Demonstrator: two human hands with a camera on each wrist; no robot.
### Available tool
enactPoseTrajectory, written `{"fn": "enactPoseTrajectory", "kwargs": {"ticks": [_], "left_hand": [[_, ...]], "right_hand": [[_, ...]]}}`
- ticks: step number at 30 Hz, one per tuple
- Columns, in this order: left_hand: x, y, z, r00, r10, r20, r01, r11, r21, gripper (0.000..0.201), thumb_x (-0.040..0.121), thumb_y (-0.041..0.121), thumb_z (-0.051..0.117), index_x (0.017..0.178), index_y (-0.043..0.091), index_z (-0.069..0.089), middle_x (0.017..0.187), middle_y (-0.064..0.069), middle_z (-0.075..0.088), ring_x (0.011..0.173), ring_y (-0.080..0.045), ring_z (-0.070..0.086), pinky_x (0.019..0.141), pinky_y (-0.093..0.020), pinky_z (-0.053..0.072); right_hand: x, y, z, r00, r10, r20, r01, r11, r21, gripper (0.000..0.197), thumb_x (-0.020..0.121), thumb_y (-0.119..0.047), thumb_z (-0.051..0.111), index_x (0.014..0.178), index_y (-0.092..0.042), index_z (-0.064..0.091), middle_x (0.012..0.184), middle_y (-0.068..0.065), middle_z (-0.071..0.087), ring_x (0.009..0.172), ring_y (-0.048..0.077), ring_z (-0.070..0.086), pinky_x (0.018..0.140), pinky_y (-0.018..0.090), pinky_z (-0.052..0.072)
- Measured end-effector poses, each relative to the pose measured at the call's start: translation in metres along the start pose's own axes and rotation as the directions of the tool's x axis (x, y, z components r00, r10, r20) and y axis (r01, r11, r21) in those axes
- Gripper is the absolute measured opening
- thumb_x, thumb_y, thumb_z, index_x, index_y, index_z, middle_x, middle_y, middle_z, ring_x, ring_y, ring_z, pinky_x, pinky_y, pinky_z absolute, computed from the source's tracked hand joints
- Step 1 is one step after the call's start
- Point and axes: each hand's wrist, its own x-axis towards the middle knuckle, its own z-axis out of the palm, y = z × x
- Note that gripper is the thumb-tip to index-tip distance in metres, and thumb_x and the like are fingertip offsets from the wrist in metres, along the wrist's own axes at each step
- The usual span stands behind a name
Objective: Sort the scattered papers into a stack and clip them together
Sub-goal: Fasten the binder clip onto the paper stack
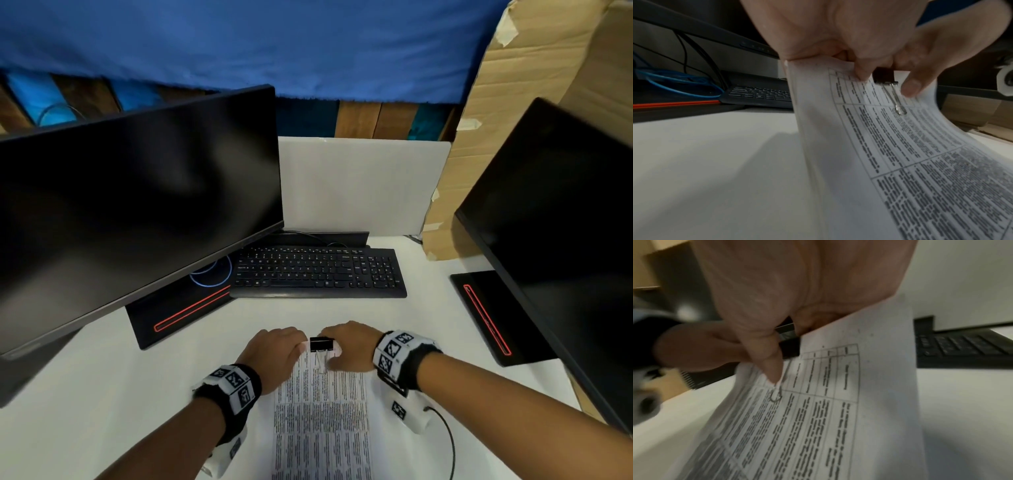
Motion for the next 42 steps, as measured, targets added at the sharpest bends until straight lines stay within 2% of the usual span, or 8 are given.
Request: {"fn": "enactPoseTrajectory", "kwargs": {"ticks": [6,11,16,20,23,27,31,42], "left_hand": [[-0.003,-0.013,-0.007,0.996,-0.085,-0.009,0.084,0.994,-0.075,0.036,0.099,0.035,0.027,0.103,0.02,0.059,0.087,0.014,0.051,0.078,-0.015,0.052,0.076,-0.032,0.04],[0.021,-0.018,-0.018,0.993,-0.117,0.0,0.117,0.993,-0.013,0.03,0.103,0.031,0.031,0.103,0.021,0.059,0.088,0.012,0.051,0.08,-0.015,0.05,0.084,-0.035,0.041],[0.045,-0.014,-0.023,0.975,-0.209,-0.07,0.213,0.976,0.053,0.038,0.099,0.036,0.024,0.106,0.023,0.059,0.101,0.007,0.057,0.099,-0.019,0.052,0.093,-0.04,0.039],[0.04,-0.016,-0.025,0.916,-0.352,-0.193,0.356,0.934,-0.016,0.03,0.099,0.029,0.039,0.121,0.024,0.058,0.121,0.002,0.055,0.113,-0.022,0.049,0.096,-0.04,0.041],[0.019,-0.034,-0.014,0.801,-0.598,0.021,0.597,0.797,-0.097,0.029,0.095,0.023,0.042,0.118,0.014,0.057,0.124,-0.01,0.057,0.11,-0.028,0.057,0.09,-0.037,0.046],[-0.019,-0.039,0.013,0.618,-0.702,0.354,0.784,0.579,-0.222,0.018,0.09,0.02,0.049,0.102,0.007,0.055,0.105,-0.018,0.066,0.097,-0.039,0.066,0.074,-0.033,0.054],[-0.021,-0.016,0.028,0.598,-0.706,0.38,0.797,0.469,-0.381,0.017,0.087,0.013,0.053,0.103,0.007,0.052,0.085,-0.016,0.061,0.063,-0.03,0.061,0.064,-0.038,0.059],[0.039,0.071,0.063,0.69,-0.577,0.436,0.724,0.562,-0.401,0.048,0.07,0.024,0.047,0.111,0.001,0.056,0.113,-0.023,0.063,0.102,-0.038,0.062,0.084,-0.041,0.056]], "right_hand": [[-0.007,0.038,-0.009,0.991,0.13,-0.006,-0.121,0.939,0.321,0.013,0.079,-0.027,0.072,0.088,-0.018,0.069,0.088,0.001,0.07,0.082,0.017,0.065,0.082,0.032,0.053],[-0.024,0.067,0.029,0.92,0.373,-0.12,-0.123,0.567,0.815,0.034,0.084,-0.011,0.068,0.057,-0.016,0.049,0.055,0.006,0.059,0.059,0.018,0.056,0.063,0.03,0.052],[0.0,0.065,0.031,0.793,0.548,-0.267,-0.073,0.519,0.852,0.027,0.087,-0.009,0.064,0.062,-0.015,0.053,0.059,0.002,0.057,0.056,0.018,0.053,0.065,0.037,0.056],[0.022,0.068,0.028,0.666,0.688,-0.289,-0.141,0.496,0.857,0.017,0.087,-0.011,0.056,0.099,-0.018,0.068,0.095,0.002,0.07,0.083,0.021,0.066,0.083,0.029,0.055],[0.013,0.07,0.037,0.658,0.709,-0.254,-0.295,0.554,0.779,0.034,0.09,-0.014,0.056,0.123,-0.017,0.059,0.118,0.005,0.063,0.104,0.022,0.06,0.086,0.018,0.04],[0.001,0.068,0.071,0.751,0.636,-0.178,-0.394,0.648,0.652,0.048,0.091,-0.022,0.056,0.137,-0.013,0.047,0.135,0.008,0.054,0.124,0.022,0.052,0.102,0.023,0.038],[0.003,0.066,0.086,0.757,0.639,-0.137,-0.407,0.625,0.666,0.053,0.09,-0.021,0.055,0.14,-0.013,0.041,0.137,0.009,0.052,0.123,0.024,0.052,0.102,0.026,0.04],[-0.044,0.142,0.072,0.638,0.751,-0.169,-0.492,0.566,0.661,0.047,0.084,-0.021,0.054,0.13,-0.011,0.054,0.127,0.01,0.06,0.111,0.026,0.059,0.089,0.028,0.046]]}}
